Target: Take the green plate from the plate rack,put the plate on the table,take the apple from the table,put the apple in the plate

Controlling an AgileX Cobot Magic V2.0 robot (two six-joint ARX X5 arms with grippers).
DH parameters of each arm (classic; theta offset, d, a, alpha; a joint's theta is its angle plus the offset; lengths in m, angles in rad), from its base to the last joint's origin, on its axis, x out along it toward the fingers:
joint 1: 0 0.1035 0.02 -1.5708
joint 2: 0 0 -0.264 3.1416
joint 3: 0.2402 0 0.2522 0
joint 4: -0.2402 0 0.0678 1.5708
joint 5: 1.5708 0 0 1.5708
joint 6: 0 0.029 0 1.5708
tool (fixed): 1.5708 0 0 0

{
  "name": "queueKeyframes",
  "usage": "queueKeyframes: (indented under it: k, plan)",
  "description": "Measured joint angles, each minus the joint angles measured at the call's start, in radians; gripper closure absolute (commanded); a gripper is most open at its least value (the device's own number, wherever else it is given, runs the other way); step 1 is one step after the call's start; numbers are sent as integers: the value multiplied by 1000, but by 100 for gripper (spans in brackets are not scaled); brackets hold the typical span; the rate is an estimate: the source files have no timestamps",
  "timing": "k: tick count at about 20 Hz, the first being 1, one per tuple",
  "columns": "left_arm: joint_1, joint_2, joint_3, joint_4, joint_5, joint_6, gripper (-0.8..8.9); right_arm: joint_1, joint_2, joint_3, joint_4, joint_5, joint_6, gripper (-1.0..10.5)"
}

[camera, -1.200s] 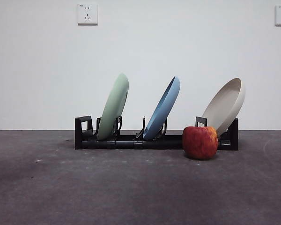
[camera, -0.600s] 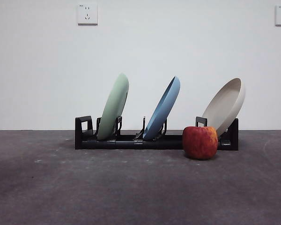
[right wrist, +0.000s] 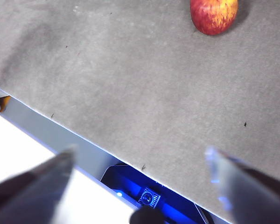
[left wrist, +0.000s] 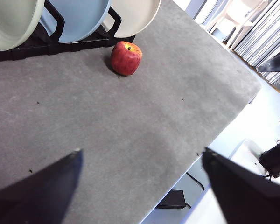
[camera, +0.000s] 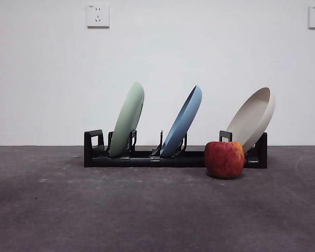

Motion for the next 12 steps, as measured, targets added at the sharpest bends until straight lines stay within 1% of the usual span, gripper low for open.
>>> queueKeyframes:
  k: [3,7,9,12]
  plan:
    - [0,2,0,24,-2,-1,279,0,0,0,0,1,5,339]
    - [-3,37,3,153,-2,-52,279,0,0,0,0,1,5,339]
    - [-23,88,31,223,-9,-80,279,0,0,0,0,1,5,339]
    - [-79,210,127,291,-90,-103,279,0,0,0,0,1,5,340]
